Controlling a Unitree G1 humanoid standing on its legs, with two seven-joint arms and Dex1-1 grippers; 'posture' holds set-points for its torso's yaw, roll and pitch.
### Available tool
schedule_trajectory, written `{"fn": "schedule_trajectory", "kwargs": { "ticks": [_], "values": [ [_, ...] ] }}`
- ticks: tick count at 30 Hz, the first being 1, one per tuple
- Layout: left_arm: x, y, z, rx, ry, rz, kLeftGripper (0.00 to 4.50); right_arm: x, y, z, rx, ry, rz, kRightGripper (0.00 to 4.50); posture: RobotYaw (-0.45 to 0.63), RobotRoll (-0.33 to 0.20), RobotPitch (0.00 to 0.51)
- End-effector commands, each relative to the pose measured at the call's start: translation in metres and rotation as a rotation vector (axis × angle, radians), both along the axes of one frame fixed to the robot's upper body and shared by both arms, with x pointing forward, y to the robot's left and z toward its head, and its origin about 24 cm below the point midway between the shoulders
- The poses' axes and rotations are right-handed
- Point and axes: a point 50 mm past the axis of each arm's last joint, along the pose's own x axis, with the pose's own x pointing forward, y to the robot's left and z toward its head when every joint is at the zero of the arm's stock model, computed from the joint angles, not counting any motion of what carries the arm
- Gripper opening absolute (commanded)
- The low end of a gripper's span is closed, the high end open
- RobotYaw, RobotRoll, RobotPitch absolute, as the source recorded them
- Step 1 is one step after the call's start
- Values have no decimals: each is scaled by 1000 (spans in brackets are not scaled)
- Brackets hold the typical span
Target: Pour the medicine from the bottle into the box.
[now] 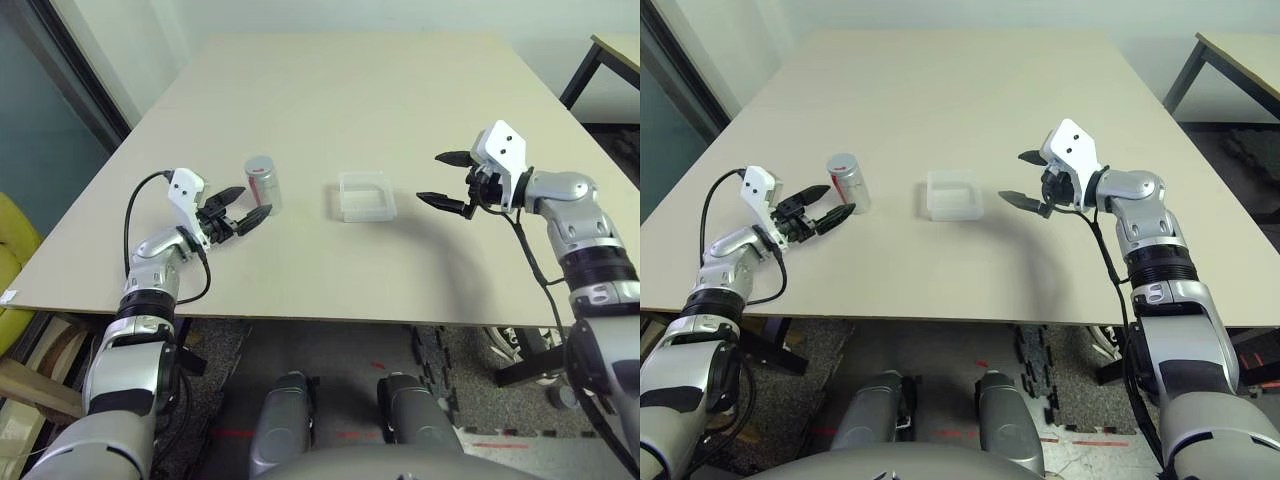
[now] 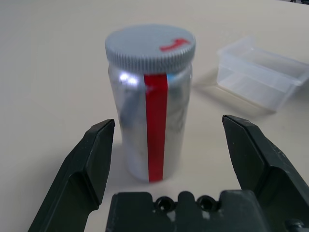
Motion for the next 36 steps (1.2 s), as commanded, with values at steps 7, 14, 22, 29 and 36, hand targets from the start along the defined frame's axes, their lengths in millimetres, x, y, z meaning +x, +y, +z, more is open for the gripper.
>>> {"fn": "schedule_trajectory", "kwargs": {
  "ticks": [7, 14, 22, 29, 36],
  "values": [
    [8, -13, -5, 29, 17, 0, 4475, -9, 3, 0, 11, 21, 22, 4500, -144, 0, 71],
    [15, -21, -4, 8, 35, 19, 4475, -14, 3, -2, 6, 35, 23, 4500, -166, 0, 75],
    [23, -31, -1, 22, 31, 50, 4475, -18, 6, -4, 11, 44, 27, 4500, -183, 0, 74],
    [24, -31, -3, 4, 51, 66, 2825, -20, 7, -5, 21, 49, 20, 4500, -181, 0, 70],
    [23, -36, 2, -35, 55, -43, 2712, -16, 12, 3, 67, 63, 36, 4500, -160, 0, 61]
  ]
}}
